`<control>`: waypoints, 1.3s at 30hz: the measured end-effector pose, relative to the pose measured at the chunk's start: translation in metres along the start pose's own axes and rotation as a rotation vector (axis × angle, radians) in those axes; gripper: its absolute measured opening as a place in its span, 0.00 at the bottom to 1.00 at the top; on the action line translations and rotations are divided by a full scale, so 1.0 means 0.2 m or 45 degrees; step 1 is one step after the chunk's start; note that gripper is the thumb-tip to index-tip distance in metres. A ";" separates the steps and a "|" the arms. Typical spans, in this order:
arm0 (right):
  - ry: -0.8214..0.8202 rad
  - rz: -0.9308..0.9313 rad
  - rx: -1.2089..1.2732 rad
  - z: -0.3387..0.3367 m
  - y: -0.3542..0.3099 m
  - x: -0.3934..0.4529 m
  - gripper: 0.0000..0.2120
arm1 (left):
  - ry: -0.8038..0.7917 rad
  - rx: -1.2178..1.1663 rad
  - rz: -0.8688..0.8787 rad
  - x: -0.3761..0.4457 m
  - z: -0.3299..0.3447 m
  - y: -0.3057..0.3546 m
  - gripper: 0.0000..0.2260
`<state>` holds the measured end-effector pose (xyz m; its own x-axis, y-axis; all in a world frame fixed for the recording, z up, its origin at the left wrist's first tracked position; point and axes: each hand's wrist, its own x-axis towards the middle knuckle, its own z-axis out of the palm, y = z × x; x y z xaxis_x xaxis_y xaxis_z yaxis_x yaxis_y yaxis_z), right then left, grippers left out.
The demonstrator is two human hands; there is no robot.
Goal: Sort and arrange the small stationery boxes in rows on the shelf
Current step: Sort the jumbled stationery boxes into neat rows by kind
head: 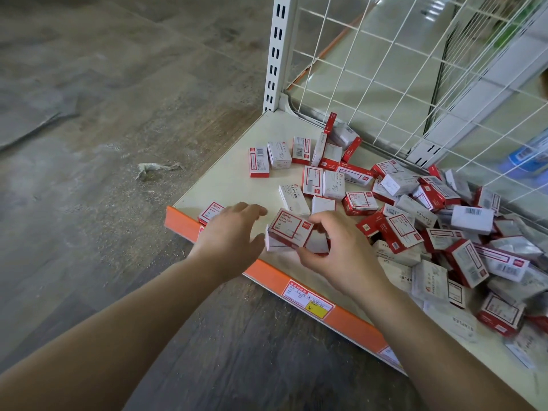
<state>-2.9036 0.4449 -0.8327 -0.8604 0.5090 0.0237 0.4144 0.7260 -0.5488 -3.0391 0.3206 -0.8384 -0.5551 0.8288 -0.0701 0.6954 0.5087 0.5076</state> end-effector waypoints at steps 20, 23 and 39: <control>0.036 0.036 -0.037 0.22 -0.06 0.04 0.20 | -0.120 0.320 -0.015 -0.04 -0.07 -0.24 0.18; 0.086 0.073 -0.047 0.22 -0.06 0.12 0.20 | -0.122 0.270 -0.032 -0.04 -0.07 -0.25 0.19; -0.161 0.110 0.002 0.23 -0.14 0.11 0.20 | -0.135 0.258 -0.016 -0.05 -0.08 -0.22 0.19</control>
<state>-2.9482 0.4153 -0.8564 -0.8521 0.5071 -0.1295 0.4882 0.6809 -0.5459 -3.0728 0.2863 -0.8464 -0.5209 0.8364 -0.1705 0.7720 0.5468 0.3240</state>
